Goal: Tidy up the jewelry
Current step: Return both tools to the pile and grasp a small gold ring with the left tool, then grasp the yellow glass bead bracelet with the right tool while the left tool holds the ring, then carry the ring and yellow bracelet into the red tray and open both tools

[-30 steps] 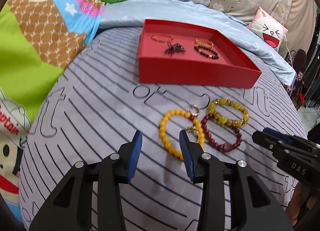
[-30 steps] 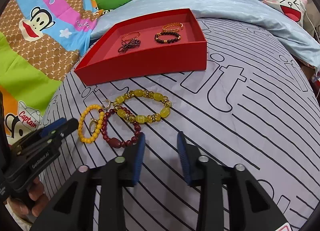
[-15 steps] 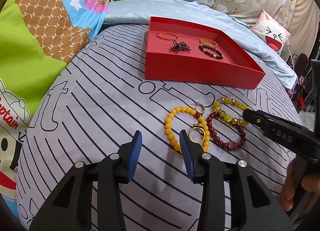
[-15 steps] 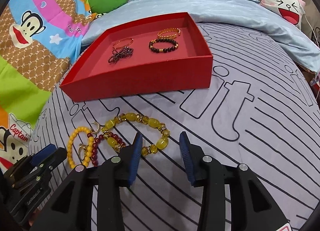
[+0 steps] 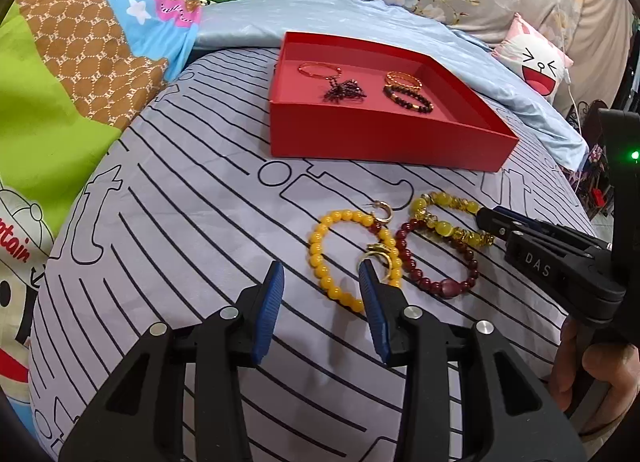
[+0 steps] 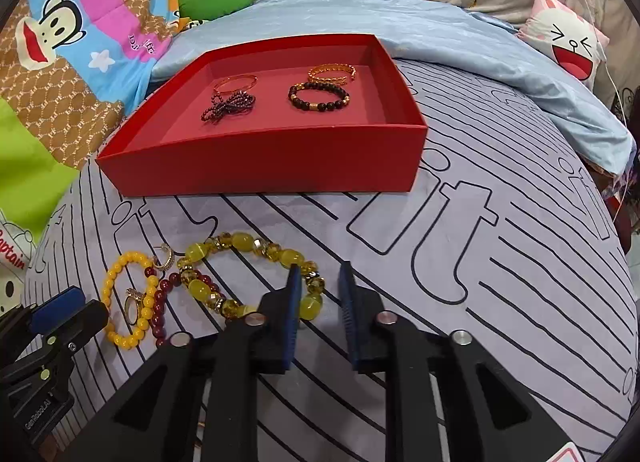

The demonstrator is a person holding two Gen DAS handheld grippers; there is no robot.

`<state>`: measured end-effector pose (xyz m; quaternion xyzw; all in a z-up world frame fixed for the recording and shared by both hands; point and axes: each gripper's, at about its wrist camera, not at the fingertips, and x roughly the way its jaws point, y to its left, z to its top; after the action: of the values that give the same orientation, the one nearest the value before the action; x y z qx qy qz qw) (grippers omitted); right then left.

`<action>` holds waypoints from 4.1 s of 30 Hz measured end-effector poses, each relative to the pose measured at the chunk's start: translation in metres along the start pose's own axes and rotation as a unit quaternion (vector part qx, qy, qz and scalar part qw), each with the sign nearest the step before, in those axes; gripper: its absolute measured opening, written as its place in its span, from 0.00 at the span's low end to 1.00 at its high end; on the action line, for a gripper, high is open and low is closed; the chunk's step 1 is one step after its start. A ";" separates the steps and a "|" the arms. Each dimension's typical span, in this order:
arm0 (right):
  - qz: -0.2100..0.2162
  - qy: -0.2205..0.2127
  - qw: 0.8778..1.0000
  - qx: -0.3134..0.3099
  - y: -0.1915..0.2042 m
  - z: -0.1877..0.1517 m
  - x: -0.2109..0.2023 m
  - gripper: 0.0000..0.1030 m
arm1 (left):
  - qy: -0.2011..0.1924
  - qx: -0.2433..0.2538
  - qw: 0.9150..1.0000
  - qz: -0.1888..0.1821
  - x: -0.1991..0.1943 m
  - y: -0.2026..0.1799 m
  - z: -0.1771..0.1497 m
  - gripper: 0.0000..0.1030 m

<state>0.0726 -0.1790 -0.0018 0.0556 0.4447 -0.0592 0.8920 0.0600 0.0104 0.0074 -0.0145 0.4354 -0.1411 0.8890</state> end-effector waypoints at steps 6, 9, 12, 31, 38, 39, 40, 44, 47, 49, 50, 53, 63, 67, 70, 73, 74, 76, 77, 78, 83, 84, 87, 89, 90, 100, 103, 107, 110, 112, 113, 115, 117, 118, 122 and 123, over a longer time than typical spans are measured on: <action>0.002 -0.006 1.000 0.021 -0.015 -0.012 -0.010 0.08 | -0.003 0.013 1.000 -0.012 -0.001 -0.009 0.001 0.36; 0.001 -0.013 1.000 0.022 -0.018 -0.019 -0.014 0.08 | -0.001 0.018 1.000 -0.018 0.001 -0.015 0.001 0.36; -0.001 -0.017 1.000 0.020 -0.017 -0.021 -0.015 0.08 | 0.000 0.022 0.999 -0.024 0.003 -0.020 0.001 0.36; 0.003 -0.018 1.000 0.025 -0.018 -0.021 -0.015 0.09 | 0.006 0.015 0.999 -0.044 0.023 -0.025 0.007 0.19; 0.004 -0.018 1.000 0.026 -0.018 -0.020 -0.015 0.09 | 0.004 0.011 0.999 -0.046 0.021 -0.024 0.005 0.19; 0.005 -0.018 0.999 0.026 -0.019 -0.021 -0.015 0.08 | 0.004 0.010 0.999 -0.046 0.021 -0.024 0.005 0.19; 0.005 -0.018 0.999 0.026 -0.019 -0.021 -0.015 0.08 | 0.004 0.009 0.999 -0.045 0.021 -0.023 0.005 0.18; 0.009 -0.018 0.999 0.032 -0.020 -0.020 -0.015 0.08 | 0.003 0.007 0.999 -0.043 0.019 -0.022 0.004 0.18; 0.012 -0.019 0.999 0.035 -0.021 -0.020 -0.016 0.08 | 0.000 0.004 0.999 -0.041 0.015 -0.020 0.004 0.18; 0.014 -0.018 0.999 0.037 -0.021 -0.021 -0.017 0.08 | -0.001 0.003 0.999 -0.040 0.013 -0.019 0.004 0.18; 0.015 -0.018 0.999 0.037 -0.020 -0.022 -0.018 0.08 | -0.002 0.002 0.999 -0.040 0.012 -0.018 0.005 0.18; 0.025 -0.015 0.999 0.039 -0.019 -0.024 -0.022 0.08 | -0.006 0.001 0.999 -0.040 0.005 -0.016 0.007 0.18; 0.044 -0.053 0.997 0.047 -0.022 -0.002 -0.065 0.08 | -0.031 0.014 0.998 -0.049 -0.022 -0.015 0.032 0.18; 0.044 -0.075 0.996 0.033 -0.020 0.023 -0.079 0.08 | -0.048 0.028 0.997 -0.049 -0.031 -0.014 0.055 0.18; 0.054 -0.089 0.994 0.027 -0.019 0.046 -0.085 0.08 | -0.062 0.041 0.996 -0.042 -0.033 -0.014 0.077 0.18; 0.063 -0.106 0.992 0.021 -0.015 0.070 -0.088 0.08 | -0.076 0.054 0.995 -0.033 -0.031 -0.016 0.101 0.18; 0.071 -0.110 0.991 0.023 -0.015 0.079 -0.088 0.08 | -0.079 0.056 0.995 -0.031 -0.030 -0.017 0.107 0.18; 0.091 -0.115 0.989 0.027 -0.013 0.097 -0.086 0.08 | -0.085 0.060 0.994 -0.026 -0.026 -0.018 0.122 0.18; 0.098 -0.117 0.988 0.028 -0.012 0.103 -0.086 0.08 | -0.086 0.061 0.994 -0.028 -0.022 -0.019 0.130 0.18; 0.108 -0.119 0.987 0.029 -0.009 0.112 -0.084 0.08 | -0.085 0.059 0.994 -0.030 -0.019 -0.019 0.134 0.18; 0.136 -0.109 0.984 0.037 -0.002 0.134 -0.059 0.08 | -0.075 0.053 0.995 -0.037 0.006 -0.020 0.150 0.18; 0.137 -0.103 0.984 0.039 -0.001 0.135 -0.051 0.08 | -0.069 0.053 0.996 -0.037 0.014 -0.021 0.151 0.18; 0.129 -0.071 0.988 0.041 -0.003 0.136 -0.019 0.08 | -0.052 0.055 0.997 -0.034 0.035 -0.022 0.152 0.18; 0.120 -0.047 0.991 0.046 -0.008 0.132 0.002 0.08 | -0.040 0.056 0.997 -0.031 0.048 -0.021 0.151 0.18; 0.115 -0.036 0.991 0.050 -0.012 0.129 0.013 0.08 | -0.033 0.056 0.997 -0.029 0.055 -0.021 0.149 0.18; 0.072 -0.010 0.996 0.050 -0.031 0.113 0.041 0.08 | -0.003 0.053 0.998 -0.017 0.089 -0.018 0.141 0.18; 0.064 -0.013 0.997 0.042 -0.030 0.111 0.041 0.09 | -0.001 0.053 0.999 -0.013 0.091 -0.019 0.140 0.19; 0.060 -0.030 0.997 0.045 -0.031 0.109 0.032 0.21 | -0.012 0.043 0.999 -0.010 0.088 -0.016 0.140 0.36; 0.067 -0.042 0.996 0.053 -0.034 0.109 0.022 0.31 | -0.027 0.050 0.998 -0.004 0.078 -0.015 0.140 0.37; 0.071 -0.046 0.995 0.057 -0.035 0.107 0.015 0.33 | -0.031 0.048 0.998 -0.004 0.073 -0.014 0.140 0.37; 0.073 -0.048 0.994 0.059 -0.036 0.105 0.010 0.34 | -0.034 0.047 0.998 -0.004 0.069 -0.014 0.140 0.38; 0.075 -0.052 0.994 0.060 -0.035 0.100 0.002 0.36 | -0.040 0.045 0.998 0.001 0.060 -0.013 0.136 0.42; 0.073 -0.056 0.994 0.057 -0.033 0.093 -0.006 0.36 | -0.049 0.044 0.998 0.007 0.049 -0.012 0.130 0.46; 0.070 -0.057 0.995 0.052 -0.031 0.088 -0.010 0.36 | -0.054 0.045 0.997 0.008 0.043 -0.011 0.126 0.46; 0.062 -0.057 0.996 0.035 -0.025 0.064 -0.024 0.36 | -0.061 0.044 0.997 0.009 0.025 -0.007 0.111 0.46; 0.062 -0.056 0.996 0.032 -0.023 0.059 -0.026 0.36 | -0.062 0.041 0.997 0.010 0.020 -0.006 0.106 0.46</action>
<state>0.0998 -0.2093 0.0532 0.1081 0.3880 -0.0206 0.9151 0.1523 -0.0109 0.0588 0.0173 0.3737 -0.1490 0.9153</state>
